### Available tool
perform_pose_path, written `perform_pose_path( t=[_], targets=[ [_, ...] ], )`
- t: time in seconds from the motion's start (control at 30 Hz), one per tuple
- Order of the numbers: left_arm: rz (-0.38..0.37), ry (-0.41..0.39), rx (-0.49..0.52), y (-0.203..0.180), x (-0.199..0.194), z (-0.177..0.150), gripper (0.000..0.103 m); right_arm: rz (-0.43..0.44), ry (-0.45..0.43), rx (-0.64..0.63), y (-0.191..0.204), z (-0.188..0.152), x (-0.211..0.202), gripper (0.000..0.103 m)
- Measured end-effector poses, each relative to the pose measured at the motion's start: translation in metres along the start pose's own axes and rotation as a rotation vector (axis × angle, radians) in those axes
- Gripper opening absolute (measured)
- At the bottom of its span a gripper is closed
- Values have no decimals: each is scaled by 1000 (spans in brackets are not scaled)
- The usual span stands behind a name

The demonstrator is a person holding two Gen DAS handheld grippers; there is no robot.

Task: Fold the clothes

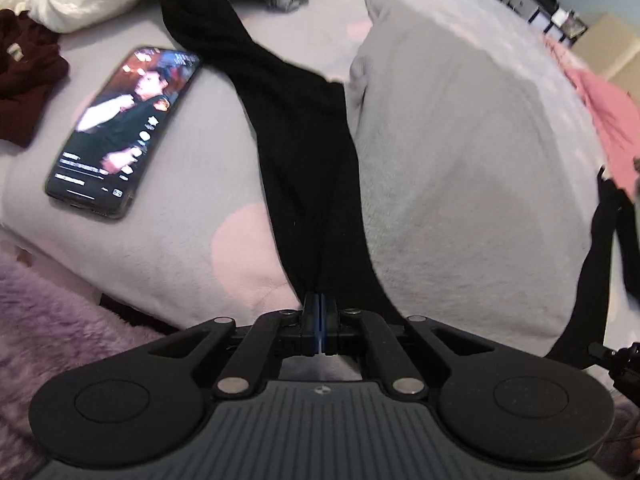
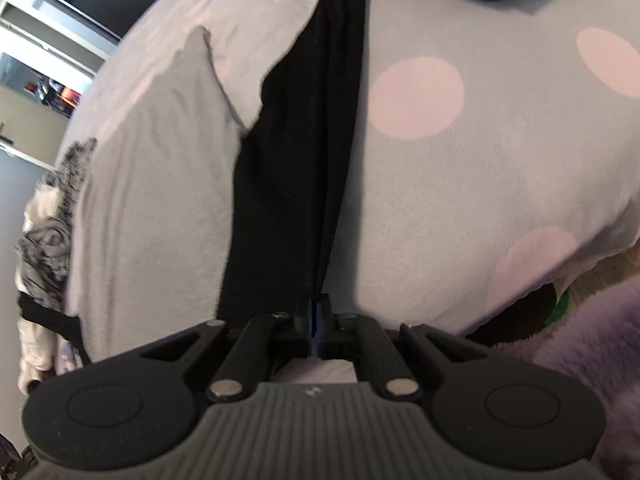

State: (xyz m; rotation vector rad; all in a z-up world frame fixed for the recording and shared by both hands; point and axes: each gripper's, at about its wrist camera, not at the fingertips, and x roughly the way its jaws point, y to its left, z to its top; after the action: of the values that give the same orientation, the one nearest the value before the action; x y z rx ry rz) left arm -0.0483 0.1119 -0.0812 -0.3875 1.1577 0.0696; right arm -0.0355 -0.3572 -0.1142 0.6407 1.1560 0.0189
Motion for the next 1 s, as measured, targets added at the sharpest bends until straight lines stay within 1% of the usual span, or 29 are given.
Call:
perform_pose_path(
  t=[0.17, 0.23, 0.27, 0.3, 0.33, 0.37, 0.43, 0.53, 0.67, 0.73, 0.8, 0.9, 0.97, 1.0],
  targets=[
    [17, -2, 30, -4, 2, 1, 0, -18, 14, -43, 9, 0, 6, 6],
    [15, 2, 31, -3, 1, 1, 1, -12, 15, -39, 8, -1, 4, 12],
    [11, 5, 30, -3, 0, 2, 4, -12, 14, -34, 7, -1, 3, 14],
    [5, 8, 30, -3, 0, 3, 7, -18, 13, -32, 5, -2, 3, 23],
    [0, 10, 27, -3, -2, 2, 13, -28, 5, -33, 6, -2, -1, 32],
    [2, 13, 24, -4, -4, 2, 25, -40, -6, -34, 7, -3, -4, 33],
    [19, 14, 27, -6, -9, 3, 41, -65, -39, -66, 9, -4, -14, 35],
    [28, -30, 70, -15, -23, 7, 41, -74, -116, -112, 13, -3, -31, 37],
    [27, -106, 169, -34, -38, 22, 45, -70, -208, -238, 34, 3, -47, 40],
    [3, -124, 221, -43, -40, 35, 45, -53, -220, -308, 47, 10, -50, 40],
    [-34, -122, 252, -48, -38, 55, 44, -38, -216, -373, 62, 21, -49, 39],
    [-87, -152, 315, -54, -42, 98, 44, -18, -203, -450, 84, 44, -45, 40],
    [-125, -178, 337, -55, -46, 132, 44, -4, -194, -495, 96, 65, -41, 40],
    [-139, -192, 343, -55, -47, 149, 44, -1, -192, -520, 103, 76, -39, 42]
  ],
)
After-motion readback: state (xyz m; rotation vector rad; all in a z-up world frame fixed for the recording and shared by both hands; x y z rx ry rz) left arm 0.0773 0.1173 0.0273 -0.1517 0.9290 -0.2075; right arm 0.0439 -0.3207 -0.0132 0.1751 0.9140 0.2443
